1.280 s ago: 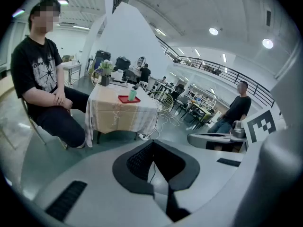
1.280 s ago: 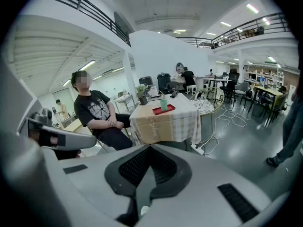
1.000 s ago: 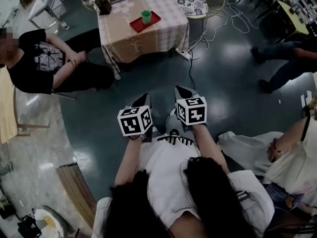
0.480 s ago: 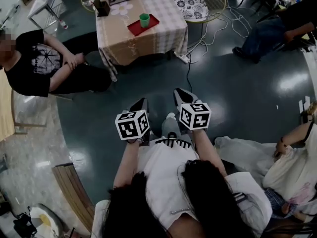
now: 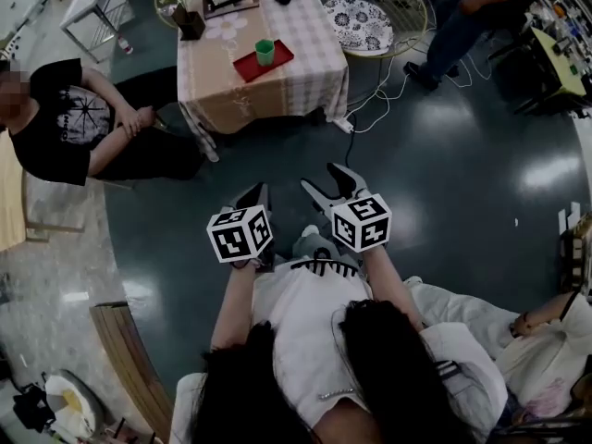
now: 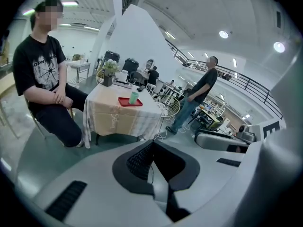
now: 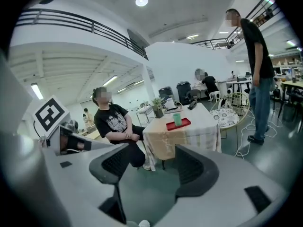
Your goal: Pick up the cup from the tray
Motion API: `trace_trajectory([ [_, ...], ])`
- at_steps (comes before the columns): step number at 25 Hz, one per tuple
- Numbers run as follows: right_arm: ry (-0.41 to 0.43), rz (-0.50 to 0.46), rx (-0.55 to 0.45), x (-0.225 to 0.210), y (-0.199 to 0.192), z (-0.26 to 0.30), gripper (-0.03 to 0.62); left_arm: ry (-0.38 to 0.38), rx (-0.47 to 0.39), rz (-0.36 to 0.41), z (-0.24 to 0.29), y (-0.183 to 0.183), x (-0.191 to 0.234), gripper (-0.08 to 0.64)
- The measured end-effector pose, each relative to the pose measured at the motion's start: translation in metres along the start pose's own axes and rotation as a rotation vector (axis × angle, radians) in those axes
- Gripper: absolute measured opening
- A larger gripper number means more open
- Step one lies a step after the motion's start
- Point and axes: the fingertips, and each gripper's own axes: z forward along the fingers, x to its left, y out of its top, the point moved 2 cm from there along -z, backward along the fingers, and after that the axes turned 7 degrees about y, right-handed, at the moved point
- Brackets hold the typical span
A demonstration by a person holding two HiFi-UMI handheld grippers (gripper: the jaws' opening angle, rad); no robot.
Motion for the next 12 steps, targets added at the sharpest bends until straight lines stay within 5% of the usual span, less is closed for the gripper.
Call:
trace_trajectory([
  [4,0.025,-0.058,0.005,-0.024,0.013,-0.005,0.324,0.022,-0.026,-0.019,0.016,0.009,-0.016,0.008],
  [12,0.05,-0.019,0.001,-0.06,0.018,-0.009,0.344,0.083,-0.057,-0.033,0.026,0.018,-0.029,0.008],
])
